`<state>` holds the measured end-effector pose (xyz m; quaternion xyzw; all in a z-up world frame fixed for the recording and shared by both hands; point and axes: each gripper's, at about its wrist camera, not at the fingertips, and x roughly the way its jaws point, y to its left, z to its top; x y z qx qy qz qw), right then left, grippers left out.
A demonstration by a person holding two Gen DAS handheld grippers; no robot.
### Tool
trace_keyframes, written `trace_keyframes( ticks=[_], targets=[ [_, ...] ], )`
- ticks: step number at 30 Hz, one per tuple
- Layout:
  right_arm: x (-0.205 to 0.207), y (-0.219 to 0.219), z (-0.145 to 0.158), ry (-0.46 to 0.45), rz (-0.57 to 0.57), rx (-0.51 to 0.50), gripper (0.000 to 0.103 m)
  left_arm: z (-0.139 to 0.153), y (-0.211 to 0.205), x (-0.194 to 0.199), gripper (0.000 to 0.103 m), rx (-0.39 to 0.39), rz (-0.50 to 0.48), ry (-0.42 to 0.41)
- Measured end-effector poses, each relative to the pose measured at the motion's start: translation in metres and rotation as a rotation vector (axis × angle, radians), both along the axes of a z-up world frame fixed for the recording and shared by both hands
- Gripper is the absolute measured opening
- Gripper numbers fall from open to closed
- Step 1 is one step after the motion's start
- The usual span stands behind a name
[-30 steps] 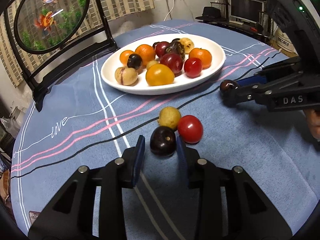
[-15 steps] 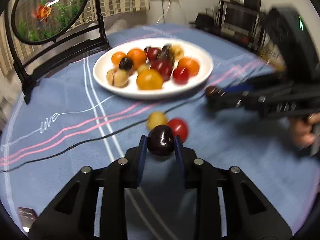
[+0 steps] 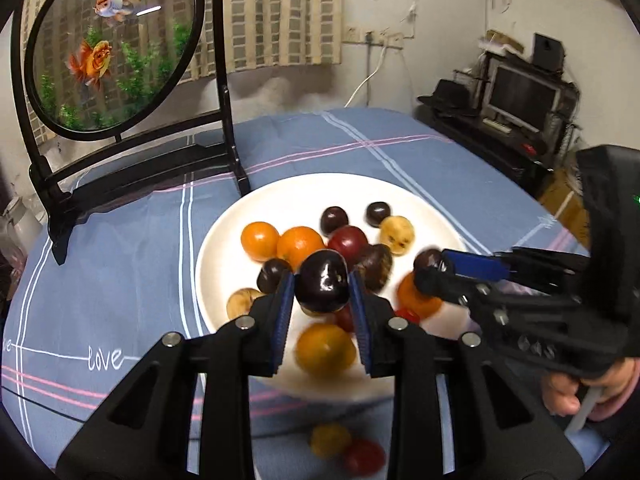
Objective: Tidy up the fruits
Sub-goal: 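Lower both dark plums onto the plate and open both tools, then grasp a red tomato with the right tool while the left tool grasps a small yellow fruit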
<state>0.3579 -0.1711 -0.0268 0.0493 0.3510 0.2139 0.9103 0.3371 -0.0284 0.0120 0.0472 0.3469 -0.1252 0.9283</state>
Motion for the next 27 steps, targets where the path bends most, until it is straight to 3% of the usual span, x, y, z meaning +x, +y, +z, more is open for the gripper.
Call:
trace_keyframes(
  ticks=[2, 5, 8, 11, 15, 18, 27],
  targets=[
    [-0.005, -0.003, 0.003, -0.019, -0.024, -0.018, 0.052, 0.002, 0.003, 0.002, 0.085, 0.008, 0.044, -0.002],
    [-0.020, -0.003, 0.014, -0.042, 0.038, 0.003, 0.053, 0.009, 0.011, -0.011, 0.089, 0.032, 0.077, -0.056],
    [-0.044, 0.016, 0.017, -0.023, 0.215, 0.026, 0.060, 0.007, 0.034, -0.038, 0.097, 0.039, 0.138, -0.099],
    [-0.062, 0.041, 0.008, 0.013, 0.345, -0.015, 0.060, -0.006, 0.061, -0.054, 0.098, 0.008, 0.195, -0.071],
    [-0.084, 0.082, -0.009, 0.027, 0.470, -0.143, 0.060, -0.018, 0.097, -0.066, 0.098, -0.062, 0.285, -0.023],
    [-0.086, 0.096, -0.025, 0.032, 0.460, -0.236, 0.058, -0.015, 0.108, -0.071, 0.098, -0.083, 0.333, -0.032],
    [-0.084, 0.106, -0.045, 0.049, 0.430, -0.326, 0.035, -0.007, 0.102, -0.076, 0.098, -0.090, 0.327, -0.050]
  ],
)
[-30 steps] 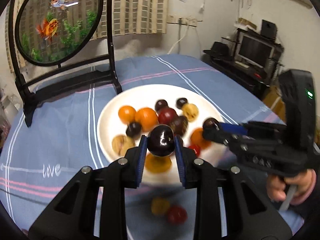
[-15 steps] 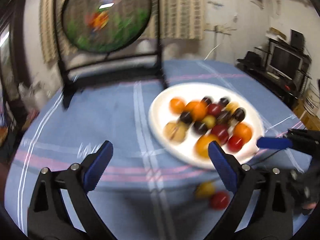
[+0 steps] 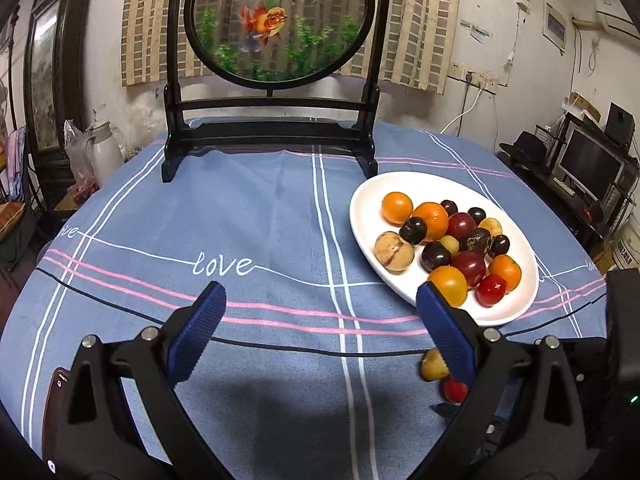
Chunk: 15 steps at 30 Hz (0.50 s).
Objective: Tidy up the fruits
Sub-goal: 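Grasp a red tomato with the right tool while the left tool grasps a small yellow fruit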
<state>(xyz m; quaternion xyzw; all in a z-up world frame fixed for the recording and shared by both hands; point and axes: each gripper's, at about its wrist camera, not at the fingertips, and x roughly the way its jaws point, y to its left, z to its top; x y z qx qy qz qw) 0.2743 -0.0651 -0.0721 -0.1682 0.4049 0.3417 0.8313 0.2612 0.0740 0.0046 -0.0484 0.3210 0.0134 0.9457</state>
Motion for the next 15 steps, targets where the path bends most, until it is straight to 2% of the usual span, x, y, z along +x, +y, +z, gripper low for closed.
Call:
trace_keyframes(
  ticks=[2, 6, 10, 12, 15],
  targets=[
    [0.000, -0.001, 0.000, -0.005, -0.005, -0.005, 0.029, -0.001, -0.001, 0.001, 0.098, 0.001, -0.005, 0.004],
    [-0.001, -0.017, 0.011, 0.012, -0.041, 0.049, 0.028, -0.007, -0.004, 0.002, 0.098, 0.001, -0.022, 0.020],
    [-0.002, -0.049, 0.034, -0.008, -0.113, 0.144, 0.028, -0.013, -0.023, 0.001, 0.094, -0.016, -0.158, 0.062],
    [-0.003, -0.062, 0.040, -0.006, -0.141, 0.181, 0.028, -0.017, -0.040, -0.002, 0.078, 0.005, -0.244, 0.084],
    [-0.002, -0.077, 0.042, 0.059, -0.155, 0.250, 0.029, -0.029, -0.065, -0.006, 0.064, 0.039, -0.348, 0.122]
  ],
)
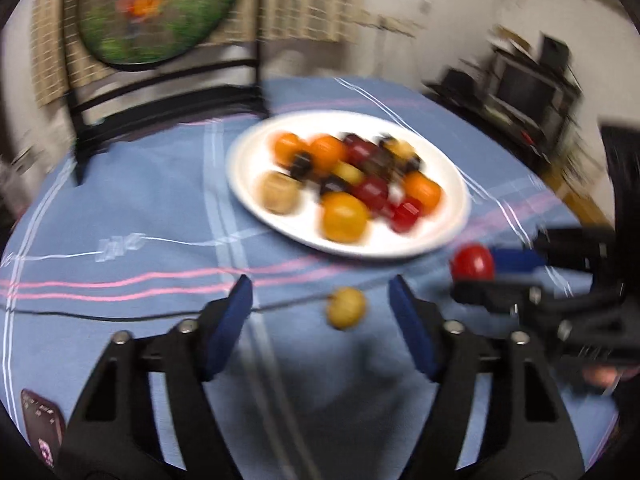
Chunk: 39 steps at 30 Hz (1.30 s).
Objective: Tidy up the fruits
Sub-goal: 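Grasp a red tomato with the right tool while the left tool grasps a small yellow fruit, then place the red tomato on the plate with the right tool while the left tool places the yellow fruit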
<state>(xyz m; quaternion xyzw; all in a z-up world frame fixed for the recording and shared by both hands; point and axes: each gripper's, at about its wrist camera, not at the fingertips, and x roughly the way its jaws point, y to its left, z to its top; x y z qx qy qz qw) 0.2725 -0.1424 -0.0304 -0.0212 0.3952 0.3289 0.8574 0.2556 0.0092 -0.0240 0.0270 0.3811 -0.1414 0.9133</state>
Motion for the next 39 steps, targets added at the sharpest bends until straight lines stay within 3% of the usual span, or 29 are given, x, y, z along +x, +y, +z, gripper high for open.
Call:
trace_keyframes(
  ticks=[5, 11, 17, 22, 30, 39],
  targets=[
    [-0.007, -0.002, 0.003, 0.021, 0.009, 0.028, 0.029, -0.018, -0.027, 0.000, 0.045, 0.057, -0.086, 0.030],
    [-0.012, -0.003, 0.005, 0.024, 0.019, 0.035, 0.029, -0.023, -0.019, 0.010, 0.043, 0.036, -0.036, 0.040],
    [-0.010, -0.006, 0.005, 0.030, 0.006, 0.037, 0.028, -0.032, -0.022, 0.021, 0.039, 0.070, -0.007, 0.068],
    [-0.010, -0.007, 0.006, 0.026, 0.002, 0.038, 0.028, -0.035, -0.020, 0.025, 0.028, 0.082, 0.020, 0.080],
    [-0.007, -0.010, 0.003, 0.028, -0.025, 0.028, 0.028, -0.034, -0.025, 0.020, 0.027, 0.123, 0.014, 0.061],
    [-0.013, -0.007, 0.008, 0.014, 0.003, 0.068, 0.029, -0.010, -0.031, 0.002, 0.027, 0.116, 0.007, -0.016]
  ],
)
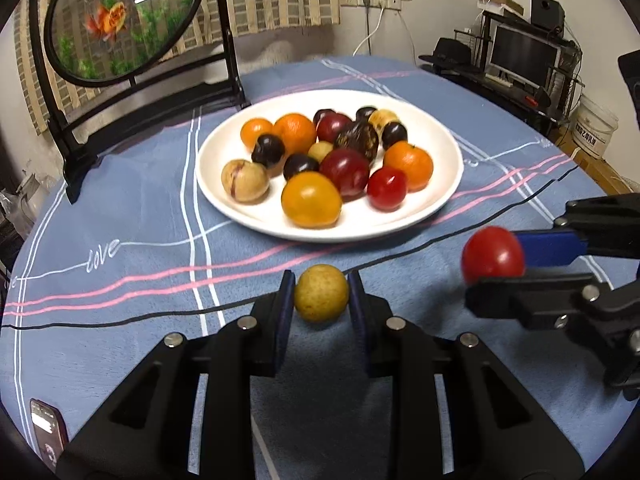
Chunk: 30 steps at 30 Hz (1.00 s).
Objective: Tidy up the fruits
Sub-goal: 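Place the red tomato on the plate with the right tool while the left tool places the yellow fruit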
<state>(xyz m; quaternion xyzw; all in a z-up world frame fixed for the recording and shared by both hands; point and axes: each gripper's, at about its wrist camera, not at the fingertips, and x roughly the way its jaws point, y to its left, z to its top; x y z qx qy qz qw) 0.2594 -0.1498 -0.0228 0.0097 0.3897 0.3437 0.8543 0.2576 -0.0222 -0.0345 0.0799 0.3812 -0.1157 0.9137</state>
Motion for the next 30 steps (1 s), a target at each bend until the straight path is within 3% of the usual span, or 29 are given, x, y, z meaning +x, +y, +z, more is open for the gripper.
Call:
trace_keyframes(
  ticks=[7, 13, 23, 29, 30],
  targets=[
    [0.019, -0.017, 0.018, -0.059, -0.100, 0.062, 0.029, 0.034, 0.005, 0.002, 0.027, -0.012, 0.042, -0.093],
    [0.061, -0.022, 0.022, -0.101, -0.197, 0.037, 0.028, 0.054, 0.007, 0.040, 0.027, -0.030, 0.097, -0.107],
    [0.120, -0.017, 0.003, -0.084, -0.223, -0.024, 0.029, 0.039, 0.012, 0.111, 0.027, -0.040, 0.167, -0.048],
    [0.124, -0.011, 0.001, -0.084, -0.206, -0.054, 0.030, 0.035, 0.014, 0.116, 0.027, -0.036, 0.184, -0.032],
    [0.124, -0.010, 0.002, -0.078, -0.208, -0.061, 0.032, 0.037, 0.014, 0.114, 0.034, -0.029, 0.192, -0.035]
  ],
)
